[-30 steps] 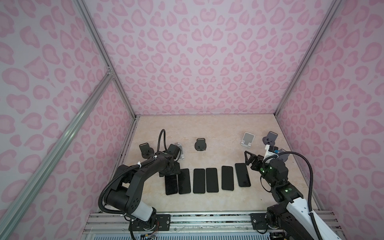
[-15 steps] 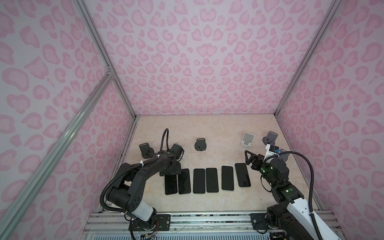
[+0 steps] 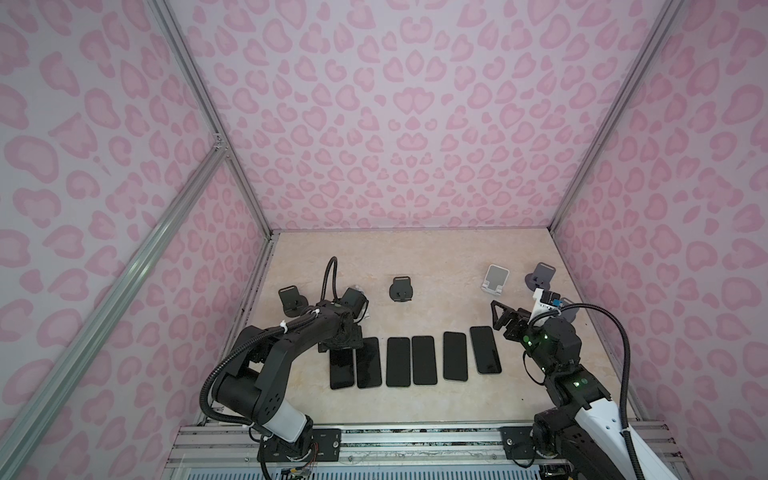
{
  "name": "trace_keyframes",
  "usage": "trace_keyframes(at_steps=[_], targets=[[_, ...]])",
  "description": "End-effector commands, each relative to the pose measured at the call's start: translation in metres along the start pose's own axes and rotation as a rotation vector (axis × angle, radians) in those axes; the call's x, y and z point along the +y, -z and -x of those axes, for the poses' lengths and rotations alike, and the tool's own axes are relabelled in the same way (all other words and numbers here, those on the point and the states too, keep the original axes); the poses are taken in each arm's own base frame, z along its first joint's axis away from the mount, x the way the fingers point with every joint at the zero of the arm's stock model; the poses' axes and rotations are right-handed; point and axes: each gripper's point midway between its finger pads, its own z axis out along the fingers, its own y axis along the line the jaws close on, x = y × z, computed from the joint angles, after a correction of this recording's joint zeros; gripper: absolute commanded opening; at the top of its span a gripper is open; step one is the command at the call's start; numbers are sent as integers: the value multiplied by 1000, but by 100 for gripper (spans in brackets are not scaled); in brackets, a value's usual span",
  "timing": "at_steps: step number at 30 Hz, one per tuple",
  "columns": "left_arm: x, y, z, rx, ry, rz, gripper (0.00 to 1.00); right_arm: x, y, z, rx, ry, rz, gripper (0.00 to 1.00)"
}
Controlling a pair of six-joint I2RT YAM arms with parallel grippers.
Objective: Remove the phone from the phone stand
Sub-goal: 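Lay the phone flat beside the blue-edged phone and open the left gripper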
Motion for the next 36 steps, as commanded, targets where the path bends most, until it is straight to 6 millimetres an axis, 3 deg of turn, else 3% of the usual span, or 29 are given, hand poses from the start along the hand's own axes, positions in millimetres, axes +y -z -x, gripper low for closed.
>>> trace_keyframes(at_steps=[1, 13, 27, 36], targets=[[15, 0, -23, 78, -38, 48, 85, 1, 0, 1, 2, 6, 3, 97], [9, 2, -34, 94, -27, -17, 88, 6, 0, 2, 17, -4, 20, 97], [-15, 16, -17, 40, -16, -166, 92, 9, 6, 5, 27, 1, 20, 97], [-8, 24, -6, 7, -6, -172, 94, 8, 7, 0, 42, -16, 24, 97]])
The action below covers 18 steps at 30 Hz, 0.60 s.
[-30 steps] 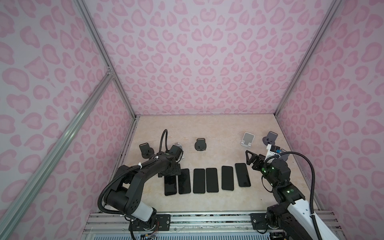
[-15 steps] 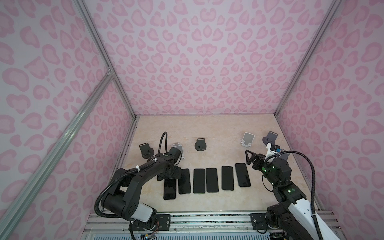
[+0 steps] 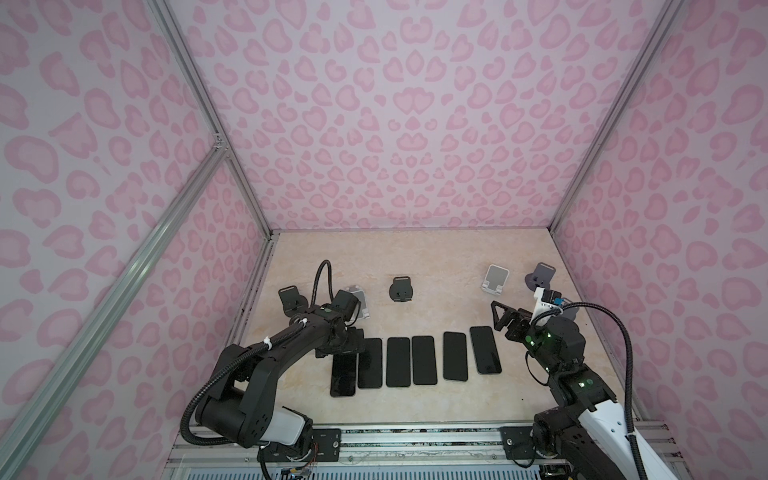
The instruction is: Remove the phone from the phone stand
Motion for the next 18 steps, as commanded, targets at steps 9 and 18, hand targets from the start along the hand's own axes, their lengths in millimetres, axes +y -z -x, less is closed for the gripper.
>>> trace_keyframes(at_steps=[9, 18], targets=[[-4, 31, 19, -107, 17, -62, 94, 5, 0, 1, 10, -1, 14, 97], [0, 187, 72, -607, 67, -201, 98, 16, 3, 29, -2, 120, -19, 97]])
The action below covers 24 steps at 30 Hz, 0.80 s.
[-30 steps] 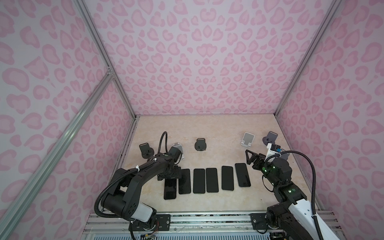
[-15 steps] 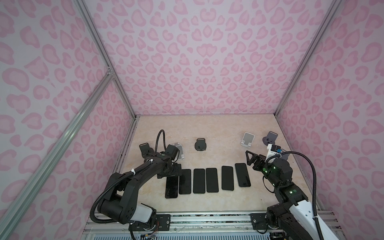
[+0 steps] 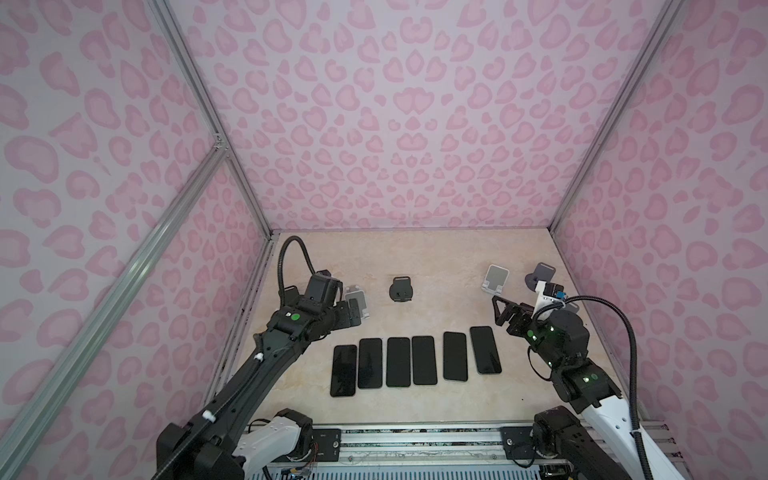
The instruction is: Remove the phone from the phone stand
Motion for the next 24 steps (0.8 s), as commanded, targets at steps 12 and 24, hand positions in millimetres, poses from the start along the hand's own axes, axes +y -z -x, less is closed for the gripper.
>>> trace_keyframes(at_steps=[12, 24], targets=[[64, 99, 46, -610, 213, 119, 98, -32, 6, 51, -199, 263, -246, 99], [103, 18, -2, -779, -69, 285, 98, -86, -24, 23, -229, 467, -314, 98]])
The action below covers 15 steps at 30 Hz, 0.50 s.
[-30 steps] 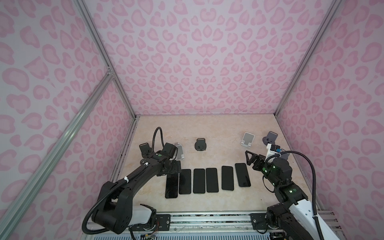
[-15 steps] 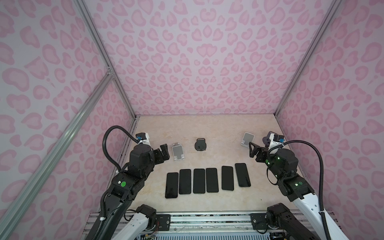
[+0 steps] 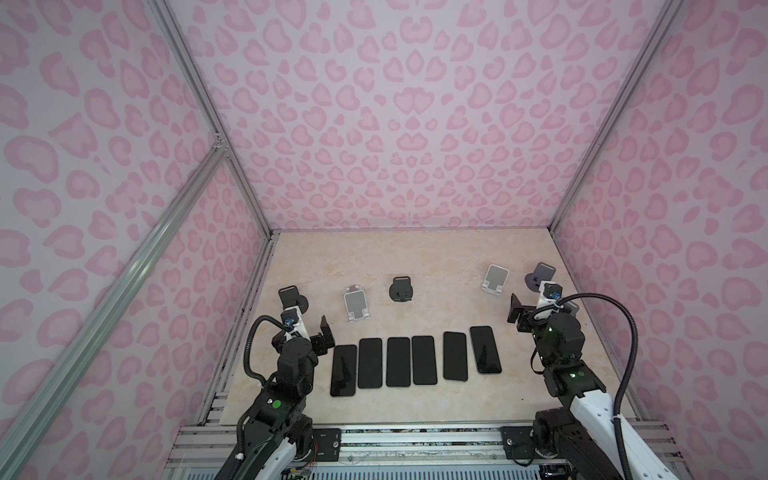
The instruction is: Remove the phone from the phone stand
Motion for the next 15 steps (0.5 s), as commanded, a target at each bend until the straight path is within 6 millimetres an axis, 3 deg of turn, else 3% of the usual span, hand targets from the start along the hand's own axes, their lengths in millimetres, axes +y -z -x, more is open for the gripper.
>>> trace_keyframes(at_steps=[1, 4, 7, 11, 13, 15], targets=[[14, -5, 25, -170, -36, 92, 98, 7, -10, 10, -69, 40, 53, 99], [24, -13, 15, -186, -77, 129, 97, 11, -21, -3, -34, 89, 67, 99], [42, -21, 4, -227, 17, 136, 98, 8, -30, -17, -19, 111, 65, 99], [58, -24, 5, -260, 65, 141, 98, -2, -39, -24, -24, 86, 73, 99], [59, -28, 5, -252, 80, 129, 98, -8, -44, -28, -25, 9, 66, 99], [52, -37, 5, -200, 45, 99, 98, -1, -49, -34, -20, 8, 113, 99]])
